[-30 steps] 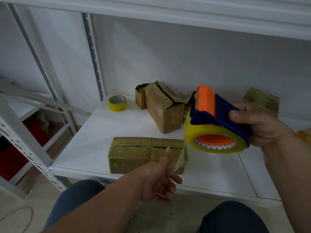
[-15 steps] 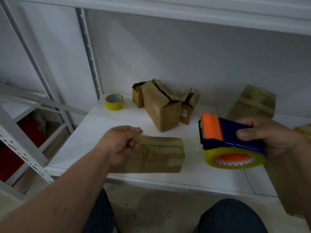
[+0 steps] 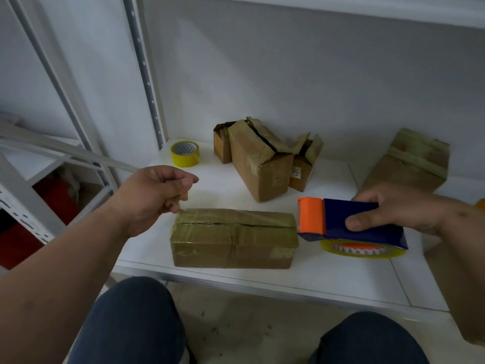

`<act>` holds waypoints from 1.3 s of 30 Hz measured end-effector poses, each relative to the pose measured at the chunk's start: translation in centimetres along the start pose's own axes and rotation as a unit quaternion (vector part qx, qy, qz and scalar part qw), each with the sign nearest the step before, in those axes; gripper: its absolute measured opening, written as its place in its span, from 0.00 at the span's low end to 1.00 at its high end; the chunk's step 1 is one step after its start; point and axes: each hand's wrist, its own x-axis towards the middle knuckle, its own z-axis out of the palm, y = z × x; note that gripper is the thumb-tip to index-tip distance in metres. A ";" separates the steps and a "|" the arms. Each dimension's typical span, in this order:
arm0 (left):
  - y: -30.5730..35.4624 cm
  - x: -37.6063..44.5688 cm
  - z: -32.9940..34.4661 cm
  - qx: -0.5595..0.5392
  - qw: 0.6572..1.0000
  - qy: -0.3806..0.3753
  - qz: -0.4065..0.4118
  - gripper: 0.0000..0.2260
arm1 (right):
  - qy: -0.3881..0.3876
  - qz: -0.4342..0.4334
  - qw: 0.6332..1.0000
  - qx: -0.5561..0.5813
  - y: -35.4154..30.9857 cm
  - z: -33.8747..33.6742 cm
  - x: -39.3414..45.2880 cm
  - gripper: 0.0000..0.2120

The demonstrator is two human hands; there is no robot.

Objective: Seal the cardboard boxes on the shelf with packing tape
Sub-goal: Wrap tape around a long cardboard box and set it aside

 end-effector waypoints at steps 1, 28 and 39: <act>-0.1 0.1 -0.2 0.007 1.000 0.007 0.006 0.04 | -0.005 0.000 1.000 -0.002 -0.2 -0.1 0.3 0.40; -7.0 2.9 -2.5 0.183 0.976 0.109 -0.050 0.03 | -0.007 0.140 0.981 -0.134 2.0 -1.2 5.8 0.36; -10.4 1.6 -1.4 -0.106 0.975 0.093 -0.170 0.09 | -0.030 0.176 0.977 -0.120 4.2 0.6 7.9 0.43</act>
